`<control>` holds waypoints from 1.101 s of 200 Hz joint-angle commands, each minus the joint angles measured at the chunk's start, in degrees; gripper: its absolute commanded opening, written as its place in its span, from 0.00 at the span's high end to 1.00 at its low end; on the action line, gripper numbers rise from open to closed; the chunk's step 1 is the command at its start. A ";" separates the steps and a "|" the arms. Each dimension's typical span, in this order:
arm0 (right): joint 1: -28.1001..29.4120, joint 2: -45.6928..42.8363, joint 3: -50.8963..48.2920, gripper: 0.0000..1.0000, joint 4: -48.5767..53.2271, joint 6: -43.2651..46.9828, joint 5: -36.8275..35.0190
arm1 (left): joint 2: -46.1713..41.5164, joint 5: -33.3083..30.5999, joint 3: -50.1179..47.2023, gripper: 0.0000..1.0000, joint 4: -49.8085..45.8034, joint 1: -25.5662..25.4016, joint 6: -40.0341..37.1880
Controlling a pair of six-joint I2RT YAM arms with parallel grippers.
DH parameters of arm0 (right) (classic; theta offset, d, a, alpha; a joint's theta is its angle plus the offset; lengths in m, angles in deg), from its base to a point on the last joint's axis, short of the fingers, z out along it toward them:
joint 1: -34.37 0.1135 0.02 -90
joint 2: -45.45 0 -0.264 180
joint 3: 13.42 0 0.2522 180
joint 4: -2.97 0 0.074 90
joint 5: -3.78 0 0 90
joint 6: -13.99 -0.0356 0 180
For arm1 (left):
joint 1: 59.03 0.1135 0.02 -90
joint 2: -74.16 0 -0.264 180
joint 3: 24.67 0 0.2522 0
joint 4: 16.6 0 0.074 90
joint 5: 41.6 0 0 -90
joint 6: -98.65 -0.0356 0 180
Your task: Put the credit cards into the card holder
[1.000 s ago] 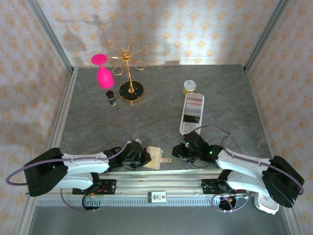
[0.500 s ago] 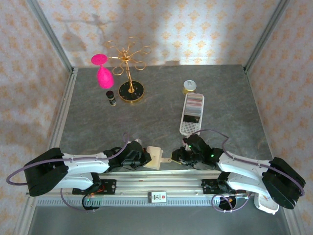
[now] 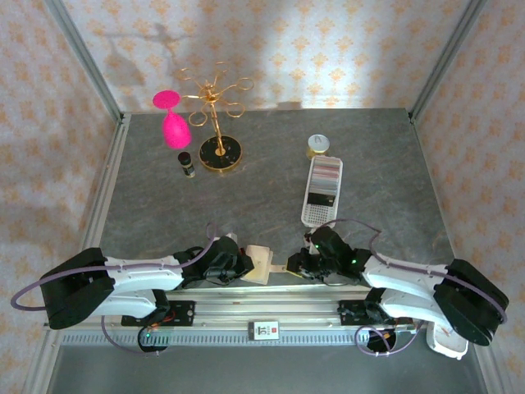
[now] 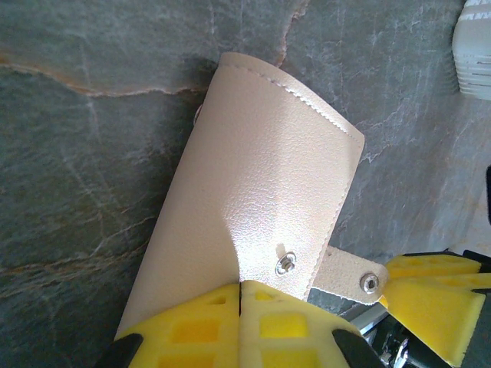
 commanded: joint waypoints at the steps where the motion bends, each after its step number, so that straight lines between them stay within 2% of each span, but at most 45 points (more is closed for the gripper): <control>1: 0.51 0.92 0.59 0.83 -1.83 0.13 0.17 | 1.42 -2.26 -2.05 1.00 -2.91 -0.05 -0.04; 49: 0.69 1.35 2.34 1.00 -2.42 0.48 -0.18 | 1.34 -2.26 -2.34 1.00 -2.49 -0.09 -0.04; 97: 2.89 3.34 6.74 1.00 -5.78 1.19 0.52 | 1.06 -2.35 -2.88 1.00 -1.74 -0.09 0.14; 149: 7.58 15.19 15.02 1.00 -7.39 2.71 -0.77 | 0.62 -2.35 -3.57 1.00 -0.93 -0.04 0.32; 220: 7.79 21.93 18.21 1.00 -5.62 2.25 -4.87 | -0.14 -2.42 -3.96 1.00 -0.72 -0.11 0.14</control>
